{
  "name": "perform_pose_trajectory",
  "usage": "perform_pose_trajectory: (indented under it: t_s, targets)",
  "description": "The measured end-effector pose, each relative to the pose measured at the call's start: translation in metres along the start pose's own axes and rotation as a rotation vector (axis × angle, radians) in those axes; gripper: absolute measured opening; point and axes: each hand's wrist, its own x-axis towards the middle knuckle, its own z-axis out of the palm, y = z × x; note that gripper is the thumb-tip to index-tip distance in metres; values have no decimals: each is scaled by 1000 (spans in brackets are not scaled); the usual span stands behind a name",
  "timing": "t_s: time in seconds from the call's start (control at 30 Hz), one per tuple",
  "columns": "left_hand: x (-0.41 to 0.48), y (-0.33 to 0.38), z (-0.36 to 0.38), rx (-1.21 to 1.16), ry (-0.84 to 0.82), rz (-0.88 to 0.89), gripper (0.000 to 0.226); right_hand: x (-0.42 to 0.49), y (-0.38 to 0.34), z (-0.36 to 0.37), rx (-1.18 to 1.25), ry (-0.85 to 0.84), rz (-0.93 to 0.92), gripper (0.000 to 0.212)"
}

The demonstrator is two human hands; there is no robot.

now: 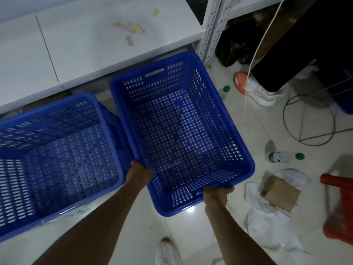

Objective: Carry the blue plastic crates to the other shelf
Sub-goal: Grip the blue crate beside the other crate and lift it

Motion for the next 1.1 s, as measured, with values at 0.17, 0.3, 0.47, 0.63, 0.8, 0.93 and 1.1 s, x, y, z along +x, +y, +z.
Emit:
perform_pose_trajectory:
  t_s: [0.17,0.3,0.47,0.63,0.8,0.93,1.1]
  targets:
    - [18,4,8,-31,42,-75,68,17,10,5,64,-46,140,49]
    - [36,7,17,-168,104,-112,67,31,20,9,192,-51,203,33]
    - [45,11,23,-200,187,-129,56,36,29,17,352,-70,232,31]
    - [53,4,7,-320,202,-115,35,35,22,29,386,-95,312,31]
    - [58,-5,8,-391,155,-131,40,33,33,32,384,-39,392,35]
    - [58,-3,11,-417,172,-120,45,31,34,33,405,-42,392,34]
    - [56,2,14,-468,171,-103,42,35,25,35,436,-66,392,35]
